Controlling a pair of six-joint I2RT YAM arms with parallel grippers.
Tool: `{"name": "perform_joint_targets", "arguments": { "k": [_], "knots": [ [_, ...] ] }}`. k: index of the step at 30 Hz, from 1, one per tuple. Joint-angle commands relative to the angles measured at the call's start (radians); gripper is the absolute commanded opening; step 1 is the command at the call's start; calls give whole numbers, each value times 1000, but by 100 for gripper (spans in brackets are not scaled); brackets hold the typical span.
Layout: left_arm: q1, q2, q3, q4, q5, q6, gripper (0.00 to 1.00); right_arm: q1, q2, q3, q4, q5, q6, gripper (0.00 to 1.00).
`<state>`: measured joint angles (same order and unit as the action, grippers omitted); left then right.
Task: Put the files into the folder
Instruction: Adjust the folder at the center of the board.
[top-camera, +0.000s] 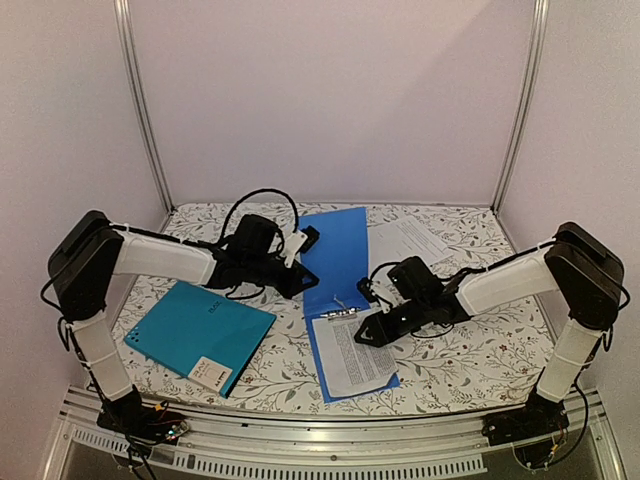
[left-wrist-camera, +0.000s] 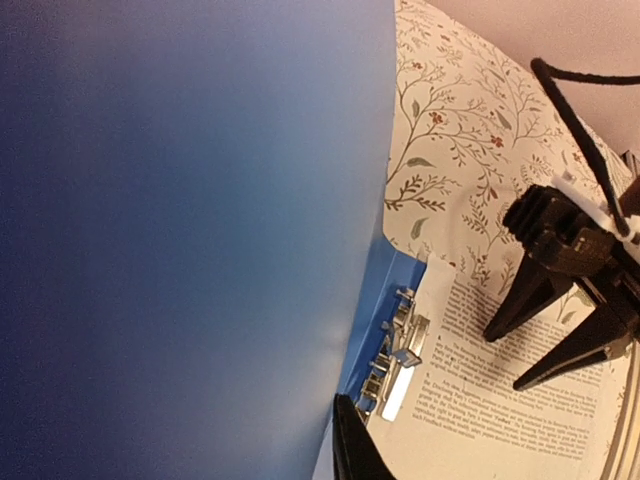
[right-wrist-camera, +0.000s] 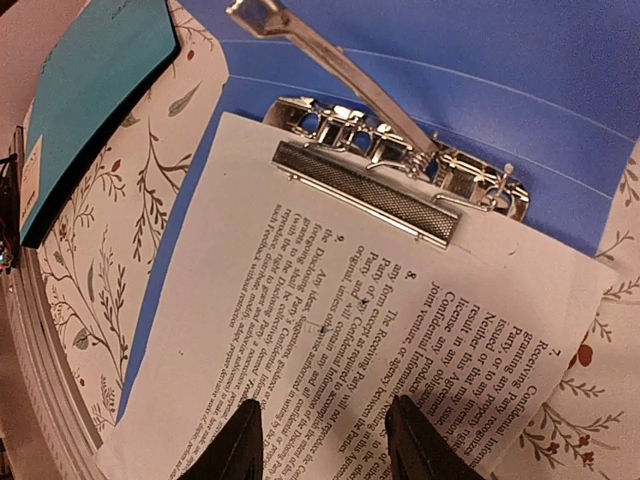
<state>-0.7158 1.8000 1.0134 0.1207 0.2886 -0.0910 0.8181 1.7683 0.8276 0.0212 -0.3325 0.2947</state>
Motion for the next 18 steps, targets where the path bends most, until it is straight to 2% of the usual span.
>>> {"name": "perform_joint_targets", "arguments": {
  "k": [1,6,10,15,17,18],
  "knots": [
    [30,86,95,-29,107,55,13,31,19,-28,-54,160,91,44],
    [65,157,188,-52,148,64,27,52,9,-39,-40,233,164,43],
    [87,170,241,-93,90,68,48,59,24,-39,-34,263,215,42],
    [108,98,196,-117,16,37,66,61,41,-38,-35,284,249,41],
    [108,53,157,-149,-2,-3,77,62,44,-36,-35,286,255,41],
    [106,25,138,-172,-11,-35,87,62,45,-35,-36,286,259,41]
  ]
}}
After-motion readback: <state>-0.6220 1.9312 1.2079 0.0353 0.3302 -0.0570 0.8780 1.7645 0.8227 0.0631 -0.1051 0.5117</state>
